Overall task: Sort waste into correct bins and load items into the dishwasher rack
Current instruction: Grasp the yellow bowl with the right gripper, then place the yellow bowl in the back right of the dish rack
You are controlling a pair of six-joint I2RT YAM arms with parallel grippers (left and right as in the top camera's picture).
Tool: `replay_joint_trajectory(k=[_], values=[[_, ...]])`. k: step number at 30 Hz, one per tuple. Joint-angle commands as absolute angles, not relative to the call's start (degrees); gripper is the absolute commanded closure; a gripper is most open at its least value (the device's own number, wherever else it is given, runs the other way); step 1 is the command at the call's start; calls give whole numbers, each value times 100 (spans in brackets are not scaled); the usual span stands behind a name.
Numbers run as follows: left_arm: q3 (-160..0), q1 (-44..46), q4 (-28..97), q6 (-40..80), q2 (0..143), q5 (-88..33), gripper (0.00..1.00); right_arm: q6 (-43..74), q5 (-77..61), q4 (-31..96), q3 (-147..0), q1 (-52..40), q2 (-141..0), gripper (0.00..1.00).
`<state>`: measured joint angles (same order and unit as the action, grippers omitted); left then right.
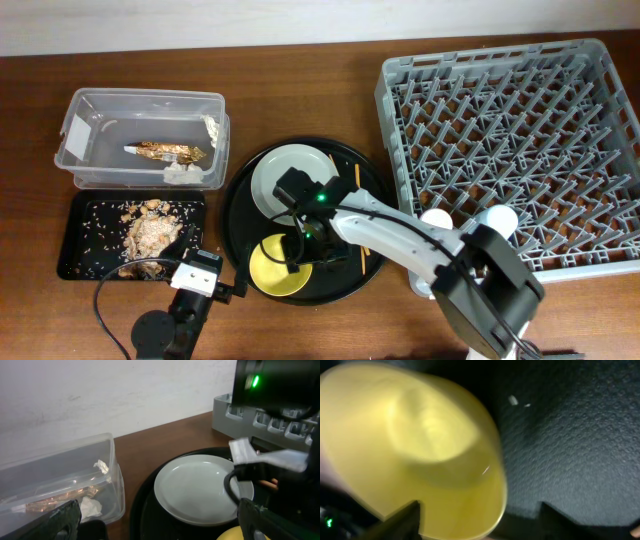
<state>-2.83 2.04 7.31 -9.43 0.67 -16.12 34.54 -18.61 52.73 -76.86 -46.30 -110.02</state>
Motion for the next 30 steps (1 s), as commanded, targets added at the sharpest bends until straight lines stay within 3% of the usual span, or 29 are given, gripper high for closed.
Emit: replay_joint_trajectory(k=[1,3,7,14,20,24,30], values=[[-224,169,709,-998,30,-1675,1,3846,-1704,5229,-7666,-4622,-11185,66],[-224,169,709,-998,30,-1675,0,3844,-1610,5251,-7666,-4619,-11157,79],[-224,169,711,-998,30,-1675,0,3841,-1129,5533,-7682,-4606,-10816,96],[-224,169,709,-998,30,-1678,0,3798,742,6372,-7684,-4600,-8840,96],[-224,169,709,-998,30,-1678,1,3802,4213,7122,-7682,-3767,-6987,96],[-224,169,709,-998,30,-1678,1,3802,5376,7054,-7682,-2574,-7015,96],[-224,169,709,-998,30,-1675,1,3798,5660,6379,-7682,-891,-7979,96]])
